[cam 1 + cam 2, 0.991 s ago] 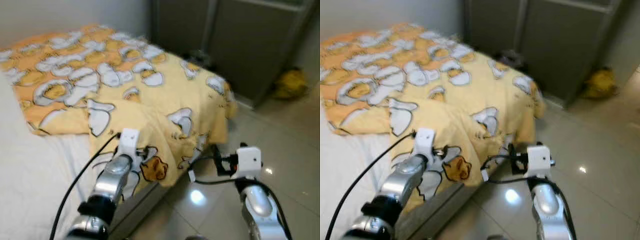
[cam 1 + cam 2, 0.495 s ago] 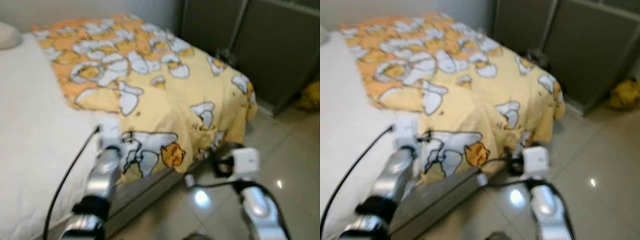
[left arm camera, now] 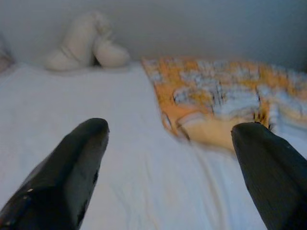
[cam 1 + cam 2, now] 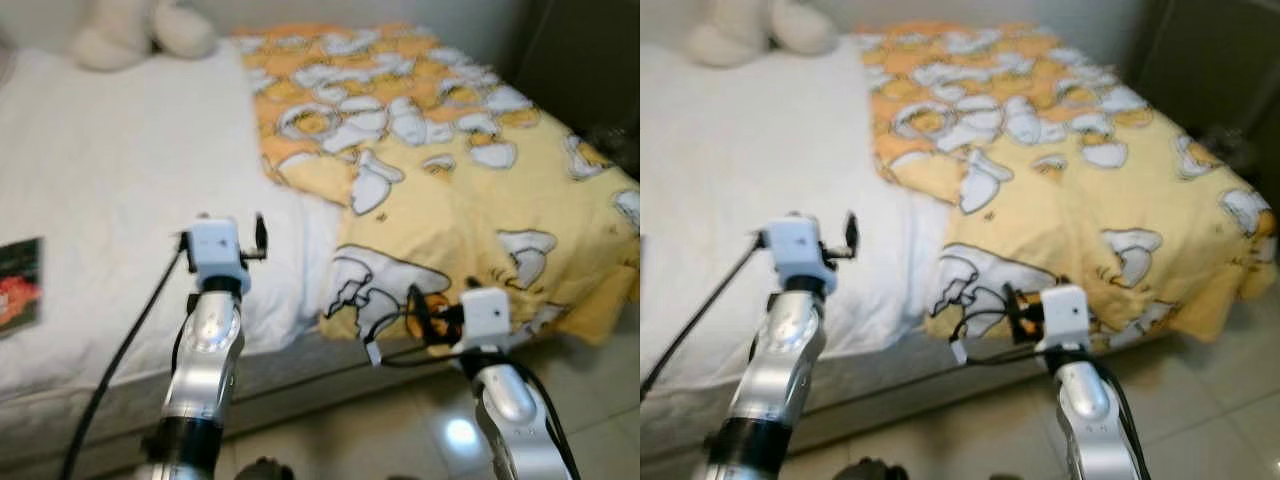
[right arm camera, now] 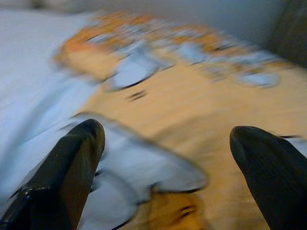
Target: Clean up the room
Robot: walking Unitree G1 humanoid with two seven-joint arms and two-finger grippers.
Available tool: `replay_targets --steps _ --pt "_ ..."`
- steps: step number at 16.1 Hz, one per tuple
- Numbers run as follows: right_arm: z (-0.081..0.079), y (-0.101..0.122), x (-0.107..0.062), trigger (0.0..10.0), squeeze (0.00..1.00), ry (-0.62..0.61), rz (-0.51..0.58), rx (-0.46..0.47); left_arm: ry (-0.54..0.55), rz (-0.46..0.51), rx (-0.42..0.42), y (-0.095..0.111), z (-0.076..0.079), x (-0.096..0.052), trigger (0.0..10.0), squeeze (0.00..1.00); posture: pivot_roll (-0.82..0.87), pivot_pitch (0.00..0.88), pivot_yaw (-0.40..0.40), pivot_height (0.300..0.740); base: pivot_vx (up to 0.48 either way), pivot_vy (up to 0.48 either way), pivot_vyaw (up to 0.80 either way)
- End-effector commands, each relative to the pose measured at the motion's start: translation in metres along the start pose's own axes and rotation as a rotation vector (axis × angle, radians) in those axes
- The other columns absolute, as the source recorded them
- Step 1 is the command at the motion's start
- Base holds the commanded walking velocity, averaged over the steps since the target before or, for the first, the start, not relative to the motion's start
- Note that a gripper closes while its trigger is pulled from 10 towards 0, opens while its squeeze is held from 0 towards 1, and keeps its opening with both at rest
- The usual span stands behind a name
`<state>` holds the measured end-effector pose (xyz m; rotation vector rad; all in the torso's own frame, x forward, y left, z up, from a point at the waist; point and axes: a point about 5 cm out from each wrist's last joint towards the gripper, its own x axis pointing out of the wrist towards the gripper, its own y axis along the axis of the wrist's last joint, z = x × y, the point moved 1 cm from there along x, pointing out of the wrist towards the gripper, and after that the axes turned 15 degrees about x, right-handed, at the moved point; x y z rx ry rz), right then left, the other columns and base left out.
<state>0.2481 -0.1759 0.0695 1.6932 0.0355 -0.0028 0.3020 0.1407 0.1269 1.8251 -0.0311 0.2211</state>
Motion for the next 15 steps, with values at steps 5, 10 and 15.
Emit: replay_targets --steps 5,10,15 --pt "0.034 0.018 -0.032 10.0 0.0 -0.139 0.017 -0.019 -0.179 -0.067 -0.064 -0.003 -0.006 -0.038 10.0 0.0 -0.19 0.0 -0.014 0.74 0.0 0.0 0.0" --pt "0.013 0.03 -0.001 10.0 0.0 -0.129 0.079 0.226 -0.141 -0.084 -0.036 -0.006 -0.012 -0.022 10.0 0.0 -0.17 0.0 0.0 0.74 0.12 -0.148 0.0" --pt "0.002 0.026 0.01 10.0 0.0 -0.058 0.078 0.147 -0.119 -0.127 -0.023 -0.014 -0.013 -0.012 10.0 0.0 -0.17 0.0 0.024 0.74 0.338 -0.337 0.0"
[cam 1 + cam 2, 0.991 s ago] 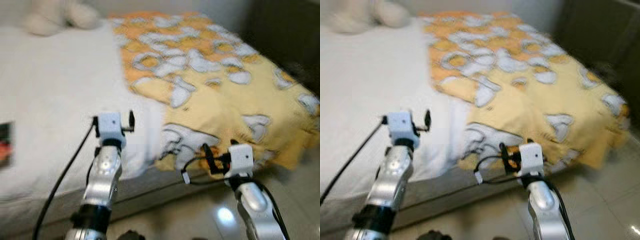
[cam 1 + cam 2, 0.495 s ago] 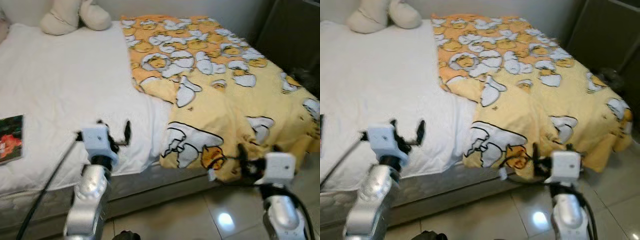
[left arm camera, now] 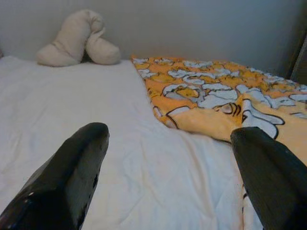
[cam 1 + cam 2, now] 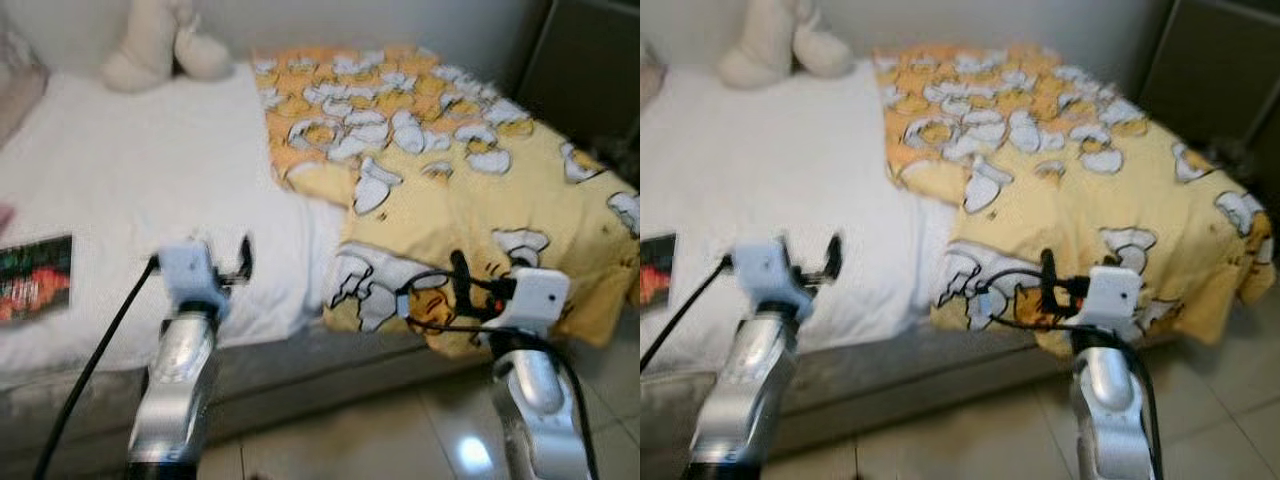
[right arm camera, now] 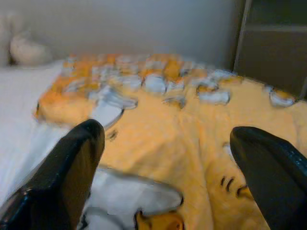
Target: Clean up the room
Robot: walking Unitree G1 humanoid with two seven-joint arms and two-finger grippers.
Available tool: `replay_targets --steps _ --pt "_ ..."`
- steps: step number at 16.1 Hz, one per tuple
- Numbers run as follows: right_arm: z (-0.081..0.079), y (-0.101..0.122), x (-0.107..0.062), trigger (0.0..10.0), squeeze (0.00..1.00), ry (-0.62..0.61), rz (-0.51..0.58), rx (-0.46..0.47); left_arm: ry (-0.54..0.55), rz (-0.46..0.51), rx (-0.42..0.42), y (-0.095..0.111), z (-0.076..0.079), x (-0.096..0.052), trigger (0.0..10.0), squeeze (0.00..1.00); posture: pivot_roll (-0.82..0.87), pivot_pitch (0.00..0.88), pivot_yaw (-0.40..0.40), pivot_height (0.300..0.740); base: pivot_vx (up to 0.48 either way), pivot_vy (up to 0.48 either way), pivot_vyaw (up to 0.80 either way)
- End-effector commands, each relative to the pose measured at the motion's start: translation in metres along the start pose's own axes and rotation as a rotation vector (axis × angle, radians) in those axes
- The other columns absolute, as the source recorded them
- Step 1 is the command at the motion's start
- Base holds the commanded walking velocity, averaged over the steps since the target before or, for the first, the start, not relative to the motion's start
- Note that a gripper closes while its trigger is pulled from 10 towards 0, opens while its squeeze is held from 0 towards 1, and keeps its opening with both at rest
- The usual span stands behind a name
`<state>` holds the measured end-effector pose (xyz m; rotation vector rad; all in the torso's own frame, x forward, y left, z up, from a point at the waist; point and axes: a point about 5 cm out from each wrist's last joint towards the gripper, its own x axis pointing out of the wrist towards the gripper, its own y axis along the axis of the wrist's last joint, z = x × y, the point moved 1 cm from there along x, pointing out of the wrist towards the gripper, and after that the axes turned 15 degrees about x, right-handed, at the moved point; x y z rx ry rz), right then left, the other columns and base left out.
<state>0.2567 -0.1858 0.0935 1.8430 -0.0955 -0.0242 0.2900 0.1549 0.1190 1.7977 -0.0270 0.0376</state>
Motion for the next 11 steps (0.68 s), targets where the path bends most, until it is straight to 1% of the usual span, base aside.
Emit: replay_targets --steps 1,5,7,8,9,10,11 --pt "-0.007 -0.002 0.002 10.0 0.0 0.042 -0.005 -0.006 0.003 -0.029 0.014 -0.005 0.002 0.001 10.0 0.0 -0.17 0.0 0.024 0.74 0.368 -0.307 0.0" --pt "-0.009 -0.007 0.002 10.0 0.0 0.059 -0.021 -0.017 -0.033 -0.013 0.035 -0.003 0.007 0.003 10.0 0.0 -0.19 0.0 0.033 0.74 0.367 -0.306 0.0" --pt "-0.008 -0.01 0.001 10.0 0.0 0.062 -0.032 -0.021 -0.056 0.006 0.039 -0.001 0.013 0.002 10.0 0.0 -0.19 0.0 0.029 0.74 0.289 -0.381 0.0" --pt "-0.009 -0.011 0.001 10.0 0.0 0.07 -0.042 -0.022 -0.028 -0.023 0.066 -0.006 0.011 0.003 10.0 0.0 -0.19 0.0 0.026 0.74 0.285 -0.382 0.0" --pt "-0.009 -0.012 0.002 10.0 0.0 0.076 -0.049 -0.023 0.012 -0.071 0.106 -0.014 0.006 0.005 10.0 0.0 -0.19 0.0 0.025 0.74 0.0 -0.428 0.0" --pt "-0.009 -0.013 0.002 10.0 0.0 0.082 -0.055 -0.024 0.031 -0.108 0.124 -0.021 0.001 0.006 10.0 0.0 -0.19 0.0 0.021 0.74 0.0 -0.424 0.0" --pt "-0.009 -0.014 0.001 10.0 0.0 0.09 -0.063 -0.025 0.047 -0.129 0.13 -0.025 -0.002 0.008 10.0 0.0 -0.19 0.0 0.02 0.74 0.379 -0.292 0.0"
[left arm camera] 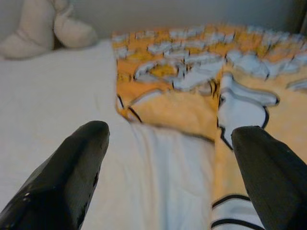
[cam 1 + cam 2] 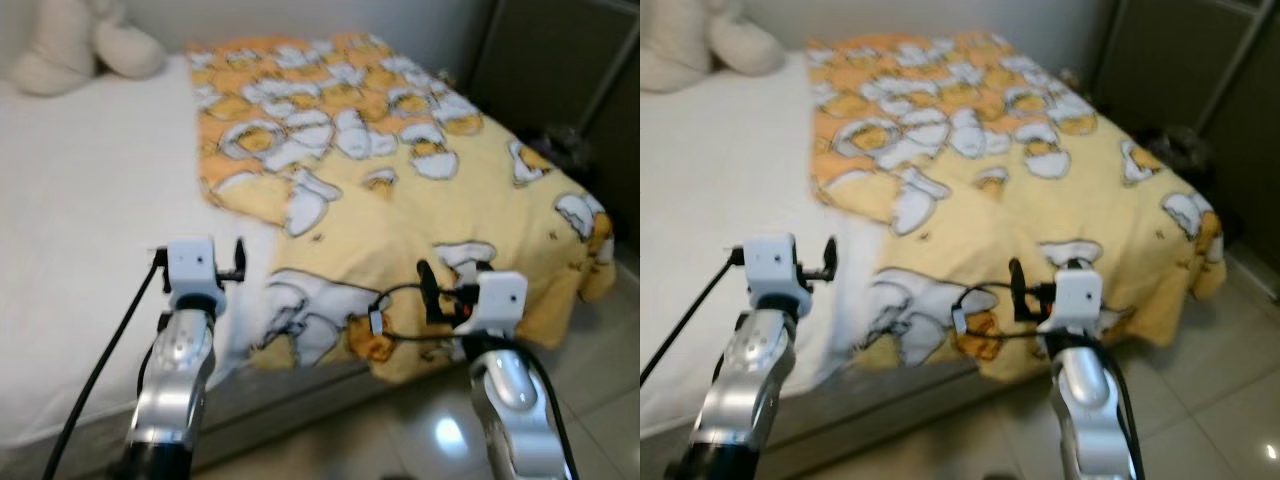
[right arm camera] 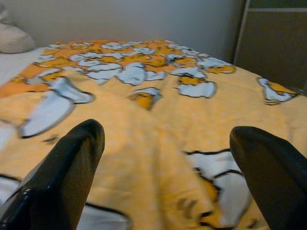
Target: Clean up the room
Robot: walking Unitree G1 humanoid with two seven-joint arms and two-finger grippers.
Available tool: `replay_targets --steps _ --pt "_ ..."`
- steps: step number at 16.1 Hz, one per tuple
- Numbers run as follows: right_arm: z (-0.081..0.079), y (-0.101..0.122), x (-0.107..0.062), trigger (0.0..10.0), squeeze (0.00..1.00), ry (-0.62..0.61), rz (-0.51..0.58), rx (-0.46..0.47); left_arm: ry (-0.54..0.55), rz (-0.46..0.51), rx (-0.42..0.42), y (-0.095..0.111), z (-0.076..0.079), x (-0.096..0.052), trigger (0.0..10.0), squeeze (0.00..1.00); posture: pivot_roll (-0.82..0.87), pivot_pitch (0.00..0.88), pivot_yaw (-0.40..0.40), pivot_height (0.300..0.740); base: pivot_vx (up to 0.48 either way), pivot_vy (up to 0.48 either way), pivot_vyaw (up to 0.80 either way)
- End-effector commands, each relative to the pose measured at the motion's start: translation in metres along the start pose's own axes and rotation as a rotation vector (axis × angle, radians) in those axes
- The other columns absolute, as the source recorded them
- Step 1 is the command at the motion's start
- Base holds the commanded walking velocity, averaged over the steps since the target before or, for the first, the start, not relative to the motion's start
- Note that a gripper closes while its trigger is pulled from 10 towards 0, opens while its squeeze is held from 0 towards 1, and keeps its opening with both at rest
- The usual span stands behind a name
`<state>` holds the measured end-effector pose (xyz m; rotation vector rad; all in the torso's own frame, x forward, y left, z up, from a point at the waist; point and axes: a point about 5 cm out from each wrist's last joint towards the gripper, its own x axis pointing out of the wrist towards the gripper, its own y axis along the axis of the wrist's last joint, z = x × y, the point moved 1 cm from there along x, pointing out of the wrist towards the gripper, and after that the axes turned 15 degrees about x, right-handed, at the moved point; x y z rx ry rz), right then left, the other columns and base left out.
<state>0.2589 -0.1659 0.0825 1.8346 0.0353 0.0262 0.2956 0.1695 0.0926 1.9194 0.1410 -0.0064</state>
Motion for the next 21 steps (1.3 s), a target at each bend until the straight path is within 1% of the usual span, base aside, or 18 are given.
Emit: replay_targets --steps 1,2,3,4,5,6,7,8,9,10,11,13,15,16,18,19,21 --pt "0.007 0.001 0.0 10.0 0.0 -0.004 -0.008 -0.015 0.017 -0.02 -0.014 0.001 0.002 0.004 10.0 0.0 -0.19 0.0 0.018 0.74 0.39 0.0 0.0" --pt "0.004 -0.001 0.0 10.0 0.0 0.018 -0.022 -0.014 0.021 -0.041 -0.02 -0.002 0.0 0.006 10.0 0.0 -0.2 0.0 0.018 0.74 0.0 0.0 0.0" --pt "0.0 -0.004 -0.002 10.0 0.0 0.052 -0.048 -0.007 0.028 -0.052 -0.041 -0.006 -0.005 0.012 10.0 0.0 -0.2 0.0 0.015 0.74 0.0 0.0 0.0" --pt "-0.002 -0.01 -0.004 10.0 0.0 0.078 -0.088 -0.001 0.007 -0.085 -0.034 -0.011 -0.006 0.02 10.0 0.0 -0.2 0.0 0.007 0.74 0.0 0.0 0.0" --pt "-0.003 -0.018 -0.008 10.0 0.0 0.107 -0.149 0.006 -0.045 -0.138 -0.032 -0.02 -0.002 0.028 10.0 0.0 -0.2 0.0 -0.001 0.74 0.0 0.0 0.0" --pt "-0.004 -0.029 -0.012 10.0 0.0 0.13 -0.216 -0.003 -0.096 -0.156 -0.092 -0.024 0.004 0.033 10.0 0.0 -0.2 0.0 -0.004 0.74 0.0 0.0 0.0" --pt "-0.001 -0.037 -0.017 10.0 0.0 0.125 -0.267 -0.011 -0.113 -0.148 -0.032 -0.027 0.005 0.037 10.0 0.0 -0.21 0.0 -0.008 0.74 0.0 0.0 0.0" --pt "0.0 -0.04 -0.02 10.0 0.0 0.121 -0.283 -0.021 -0.134 -0.164 -0.034 -0.03 0.008 0.038 10.0 0.0 -0.22 0.0 -0.008 0.74 0.0 0.0 0.0" --pt "0.004 -0.041 -0.025 10.0 0.0 0.107 -0.282 -0.039 -0.163 -0.191 -0.051 -0.03 0.017 0.045 10.0 0.0 -0.24 0.0 -0.007 0.74 0.0 0.0 0.0" --pt "0.009 -0.04 -0.029 10.0 0.0 0.084 -0.279 -0.039 -0.179 -0.19 -0.061 -0.022 0.023 0.055 10.0 0.0 -0.26 0.01 -0.005 0.74 0.0 0.0 0.0" --pt "0.011 -0.038 -0.033 10.0 0.0 0.077 -0.278 -0.043 -0.174 -0.19 -0.068 -0.019 0.022 0.059 10.0 0.0 -0.27 0.018 -0.007 0.74 0.0 0.0 0.0" --pt "0.015 -0.036 -0.043 10.0 0.0 0.079 -0.293 -0.059 -0.16 -0.204 -0.058 -0.022 0.019 0.061 10.0 0.0 -0.31 0.045 -0.022 0.74 0.0 0.0 0.0" --pt "0.016 -0.034 -0.059 10.0 0.0 0.106 -0.321 -0.078 -0.178 -0.232 -0.041 -0.029 0.023 0.06 10.0 0.0 -0.33 0.073 -0.037 0.74 0.0 0.0 0.0" --pt "0.016 -0.033 -0.064 10.0 0.0 0.114 -0.326 -0.077 -0.188 -0.243 -0.046 -0.033 0.026 0.058 10.0 0.0 -0.34 0.081 -0.038 0.74 0.0 0.0 0.0" --pt "0.017 -0.034 -0.069 10.0 0.0 0.102 -0.344 -0.069 -0.199 -0.267 -0.044 -0.043 0.029 0.052 10.0 0.0 -0.34 0.098 -0.046 0.74 0.0 0.0 0.0" --pt "0.016 -0.035 -0.073 10.0 0.0 0.111 -0.366 -0.067 -0.21 -0.287 0.004 -0.053 0.033 0.045 10.0 0.0 -0.33 0.108 -0.058 0.74 0.0 0.0 0.0" --pt "0.017 -0.035 -0.075 10.0 0.0 0.12 -0.387 -0.071 -0.22 -0.294 0.005 -0.057 0.04 0.04 10.0 0.0 -0.33 0.116 -0.069 0.74 0.0 0.0 0.0"
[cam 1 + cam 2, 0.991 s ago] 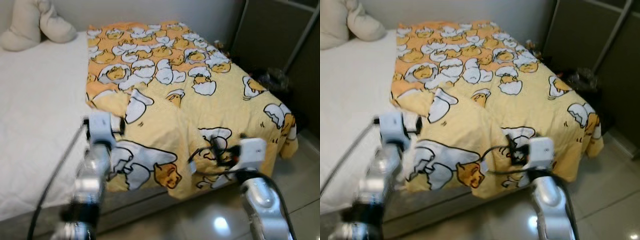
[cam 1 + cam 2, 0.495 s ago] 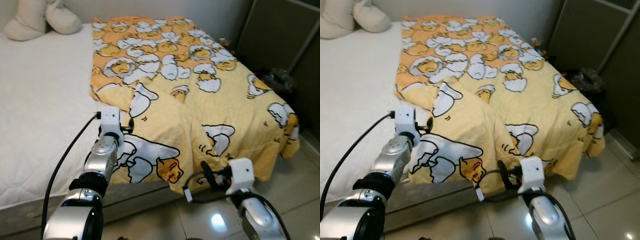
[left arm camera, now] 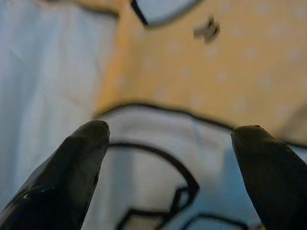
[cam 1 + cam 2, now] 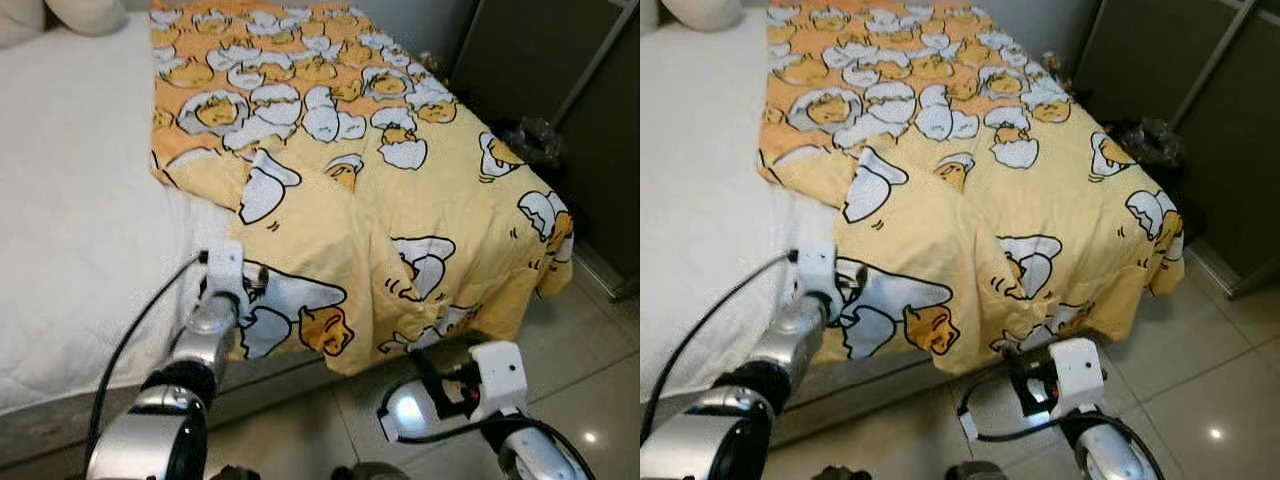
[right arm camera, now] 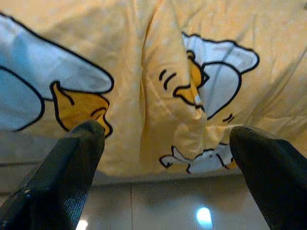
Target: Clean up the room
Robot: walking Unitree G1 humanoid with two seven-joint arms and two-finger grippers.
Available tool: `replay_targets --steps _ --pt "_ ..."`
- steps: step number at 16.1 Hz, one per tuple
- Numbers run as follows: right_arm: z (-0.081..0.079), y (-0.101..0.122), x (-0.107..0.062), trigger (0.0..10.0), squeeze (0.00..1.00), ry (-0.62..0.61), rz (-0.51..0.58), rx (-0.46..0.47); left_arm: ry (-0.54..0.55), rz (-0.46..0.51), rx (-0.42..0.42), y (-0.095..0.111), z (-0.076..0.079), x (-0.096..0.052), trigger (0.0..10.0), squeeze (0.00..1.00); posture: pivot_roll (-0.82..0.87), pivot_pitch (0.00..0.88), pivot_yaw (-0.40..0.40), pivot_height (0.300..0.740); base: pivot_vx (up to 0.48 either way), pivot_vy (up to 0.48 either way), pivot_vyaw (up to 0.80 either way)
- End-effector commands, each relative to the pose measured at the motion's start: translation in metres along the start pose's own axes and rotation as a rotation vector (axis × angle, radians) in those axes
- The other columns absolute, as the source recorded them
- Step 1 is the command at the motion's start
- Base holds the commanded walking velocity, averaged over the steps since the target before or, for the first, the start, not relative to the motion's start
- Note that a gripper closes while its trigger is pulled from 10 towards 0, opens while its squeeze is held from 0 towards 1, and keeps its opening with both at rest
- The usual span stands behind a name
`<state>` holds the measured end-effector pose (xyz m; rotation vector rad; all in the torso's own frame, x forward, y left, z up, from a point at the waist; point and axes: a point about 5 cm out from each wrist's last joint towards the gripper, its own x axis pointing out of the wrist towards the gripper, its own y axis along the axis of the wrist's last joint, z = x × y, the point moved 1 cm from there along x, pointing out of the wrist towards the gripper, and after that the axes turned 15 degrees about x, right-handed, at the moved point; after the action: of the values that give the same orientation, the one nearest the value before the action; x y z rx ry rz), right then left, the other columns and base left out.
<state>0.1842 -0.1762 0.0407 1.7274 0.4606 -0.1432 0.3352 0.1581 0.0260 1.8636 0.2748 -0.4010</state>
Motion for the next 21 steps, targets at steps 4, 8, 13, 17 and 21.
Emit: replay_targets --steps 4,8,13,17,21 --pt "0.006 0.004 -0.003 10.0 0.0 0.005 -0.022 -0.022 0.126 -0.006 0.014 0.001 -0.017 0.001 10.0 0.0 -0.34 0.118 -0.08 0.74 0.0 0.0 0.0" --pt "0.008 0.003 -0.006 10.0 0.0 0.002 -0.038 -0.027 0.156 -0.055 0.005 -0.01 -0.022 -0.001 10.0 0.0 -0.35 0.119 -0.087 0.74 0.0 0.0 0.0" --pt "0.007 0.001 -0.005 10.0 0.0 0.018 -0.057 -0.025 0.067 -0.142 -0.022 -0.027 -0.01 -0.004 10.0 0.0 -0.34 0.123 -0.099 0.74 0.0 0.0 0.0" --pt "-0.007 -0.002 -0.002 10.0 0.0 0.141 -0.115 0.005 0.068 -0.136 -0.049 -0.015 -0.013 0.001 0.0 0.0 -0.35 0.121 -0.105 0.74 0.0 0.0 0.0" --pt "-0.01 -0.006 -0.001 10.0 0.0 0.216 -0.183 -0.003 0.05 -0.127 -0.074 -0.016 -0.011 0.001 0.0 0.0 -0.35 0.119 -0.112 0.74 0.0 0.0 0.0"
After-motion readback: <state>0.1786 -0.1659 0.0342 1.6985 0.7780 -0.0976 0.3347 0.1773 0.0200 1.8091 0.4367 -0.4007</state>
